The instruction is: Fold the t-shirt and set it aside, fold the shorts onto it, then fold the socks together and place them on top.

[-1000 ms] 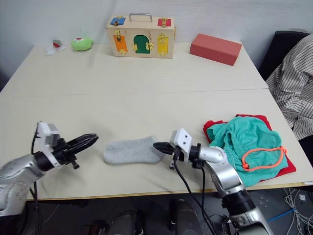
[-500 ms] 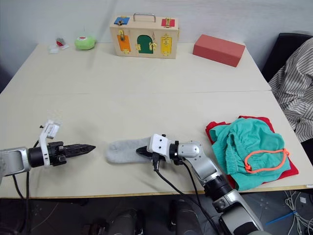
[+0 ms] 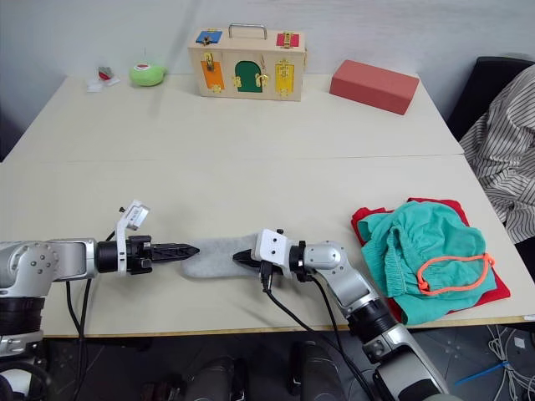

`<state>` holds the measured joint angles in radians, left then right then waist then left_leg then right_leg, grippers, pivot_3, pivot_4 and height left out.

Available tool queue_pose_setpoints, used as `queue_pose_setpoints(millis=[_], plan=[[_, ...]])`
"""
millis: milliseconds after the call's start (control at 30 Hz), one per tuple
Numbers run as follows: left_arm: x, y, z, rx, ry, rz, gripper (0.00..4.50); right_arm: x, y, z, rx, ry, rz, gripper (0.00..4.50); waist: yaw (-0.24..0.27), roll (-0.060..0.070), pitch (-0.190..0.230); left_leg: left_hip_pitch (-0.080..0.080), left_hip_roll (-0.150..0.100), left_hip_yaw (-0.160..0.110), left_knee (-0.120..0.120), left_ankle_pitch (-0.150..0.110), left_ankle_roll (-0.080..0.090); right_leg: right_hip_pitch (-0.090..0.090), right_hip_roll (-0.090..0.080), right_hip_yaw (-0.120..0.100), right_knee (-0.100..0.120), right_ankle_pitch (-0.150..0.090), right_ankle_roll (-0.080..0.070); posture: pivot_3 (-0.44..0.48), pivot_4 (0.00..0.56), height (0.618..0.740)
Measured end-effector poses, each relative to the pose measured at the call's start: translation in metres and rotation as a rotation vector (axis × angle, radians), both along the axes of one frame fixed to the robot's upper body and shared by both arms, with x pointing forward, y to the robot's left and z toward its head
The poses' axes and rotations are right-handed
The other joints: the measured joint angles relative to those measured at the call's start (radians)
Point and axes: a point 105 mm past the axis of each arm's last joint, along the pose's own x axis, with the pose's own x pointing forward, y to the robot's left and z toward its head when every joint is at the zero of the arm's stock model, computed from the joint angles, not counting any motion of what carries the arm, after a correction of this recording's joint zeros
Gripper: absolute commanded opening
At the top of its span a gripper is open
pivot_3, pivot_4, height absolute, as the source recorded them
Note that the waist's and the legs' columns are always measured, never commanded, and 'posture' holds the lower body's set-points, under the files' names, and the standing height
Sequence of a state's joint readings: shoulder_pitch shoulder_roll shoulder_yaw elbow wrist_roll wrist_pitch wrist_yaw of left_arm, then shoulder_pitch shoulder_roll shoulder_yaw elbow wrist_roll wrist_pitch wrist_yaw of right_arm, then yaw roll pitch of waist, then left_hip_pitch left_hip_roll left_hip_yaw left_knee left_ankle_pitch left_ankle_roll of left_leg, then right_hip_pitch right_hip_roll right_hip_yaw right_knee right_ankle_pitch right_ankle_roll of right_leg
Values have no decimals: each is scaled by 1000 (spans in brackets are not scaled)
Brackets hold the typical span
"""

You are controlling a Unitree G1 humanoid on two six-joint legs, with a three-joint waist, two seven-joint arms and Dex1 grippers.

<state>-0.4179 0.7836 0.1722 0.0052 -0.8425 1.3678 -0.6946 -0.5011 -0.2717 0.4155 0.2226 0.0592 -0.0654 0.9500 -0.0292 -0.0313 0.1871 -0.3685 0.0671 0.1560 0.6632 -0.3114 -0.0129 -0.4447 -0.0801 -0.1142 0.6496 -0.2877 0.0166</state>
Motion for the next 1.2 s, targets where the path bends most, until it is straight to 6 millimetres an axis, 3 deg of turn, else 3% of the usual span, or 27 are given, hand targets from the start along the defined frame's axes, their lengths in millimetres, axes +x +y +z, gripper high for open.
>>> queue_pose_setpoints(millis=[100, 367, 433, 567, 767, 933, 1200], plan=[[-1, -5, -1, -14, 11, -16, 2885, 0, 0, 0, 1, 1, 0, 0, 0, 0, 0, 0, 0, 0, 0, 0, 0, 0, 0, 0, 0, 0, 0, 0, 150, 740], [-2, -12, 0, -54, 27, -50, 390, 0, 3, 0, 8, 1, -1, 0, -2, 0, 0, 0, 0, 0, 0, 0, 0, 0, 1, 0, 0, 0, 0, 0, 150, 740], [0, -13, 5, -67, 4, -62, 26, 0, 3, 0, 8, 0, -2, 0, -1, 0, 0, 0, 0, 0, 0, 0, -1, 0, 1, 0, 0, 0, 0, 0, 150, 740], [-2, -18, 20, -103, -49, -124, 26, 0, 2, 0, 9, 1, -4, 0, -2, 0, 0, 0, 0, 0, 0, 0, -1, 0, 1, 0, 1, 0, 0, 0, 150, 740], [0, -51, 49, -104, -163, -291, 26, 1, 1, 0, 11, 3, -15, 0, 0, 0, 0, 0, 0, 0, 1, 1, -1, 0, 1, 1, 2, 0, 0, 0, 150, 740], [6, -84, 35, -115, -148, -371, 26, 1, 1, 2, 9, 7, -25, 0, -2, 0, 0, 0, 0, 0, 1, 1, -1, 0, 2, 1, 2, 0, 0, 0, 150, 740], [17, -101, 21, -114, -156, -375, 26, -3, -19, 9, -101, -3, -66, 0, 1, 0, 0, -1, 0, 0, 2, 2, -1, -1, 2, 1, 2, 0, -1, 0, 150, 740]])
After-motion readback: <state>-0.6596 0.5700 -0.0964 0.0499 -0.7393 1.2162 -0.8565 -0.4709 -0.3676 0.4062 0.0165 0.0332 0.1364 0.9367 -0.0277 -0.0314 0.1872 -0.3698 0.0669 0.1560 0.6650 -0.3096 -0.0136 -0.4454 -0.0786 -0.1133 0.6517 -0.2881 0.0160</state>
